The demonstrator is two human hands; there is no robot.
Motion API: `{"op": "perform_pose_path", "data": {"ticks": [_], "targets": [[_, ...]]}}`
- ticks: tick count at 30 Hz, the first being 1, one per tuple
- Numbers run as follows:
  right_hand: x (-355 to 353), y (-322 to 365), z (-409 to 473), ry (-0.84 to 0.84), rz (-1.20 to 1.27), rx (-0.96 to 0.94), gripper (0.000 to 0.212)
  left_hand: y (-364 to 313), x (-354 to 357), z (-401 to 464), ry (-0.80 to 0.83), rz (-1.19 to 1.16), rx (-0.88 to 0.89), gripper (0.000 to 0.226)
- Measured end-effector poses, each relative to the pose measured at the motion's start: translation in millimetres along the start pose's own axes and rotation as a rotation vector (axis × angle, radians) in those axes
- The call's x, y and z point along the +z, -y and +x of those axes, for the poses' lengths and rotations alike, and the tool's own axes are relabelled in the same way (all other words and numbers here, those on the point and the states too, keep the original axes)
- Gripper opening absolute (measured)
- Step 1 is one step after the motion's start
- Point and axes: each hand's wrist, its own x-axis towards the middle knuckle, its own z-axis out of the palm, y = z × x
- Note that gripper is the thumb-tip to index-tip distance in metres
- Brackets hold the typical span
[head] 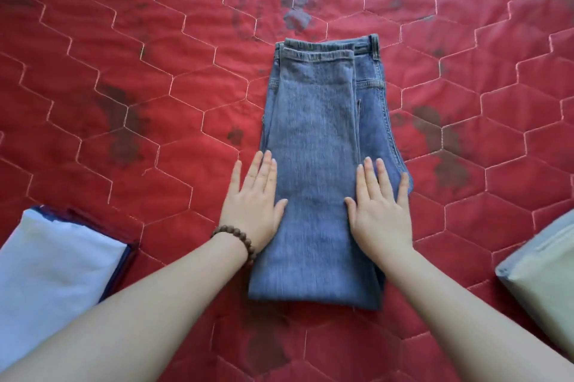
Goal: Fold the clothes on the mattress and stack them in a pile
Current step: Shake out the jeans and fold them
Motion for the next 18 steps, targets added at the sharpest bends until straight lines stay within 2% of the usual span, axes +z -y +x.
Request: {"op": "perform_pose_path", "data": {"ticks": [3,5,6,9,13,18], "targets": [[0,37,-25,-0.147,0.102,-0.128,0.057,-42,2,-24,-0.087,-0.095,0.138,0.065],[5,61,-47,-0.117,0.173,-0.17,0.055,-64,15,-42,0.002,-0.108,0.183,0.064],[10,67,-56,-0.084,0.192,-0.147,0.055,-69,21,-50,0.041,-0.11,0.15,0.062],[29,67,-75,-0.045,0.166,-0.065,0.055,-70,33,-64,0.012,-0.106,0.082,0.058],[42,59,-93,-0.033,0.144,-0.033,0.063,-63,44,-85,0.009,-0.163,0.075,0.068],[46,51,-129,0.018,0.134,0.1,0.075,-61,49,-117,0.052,-0.187,-0.053,0.08]]}}
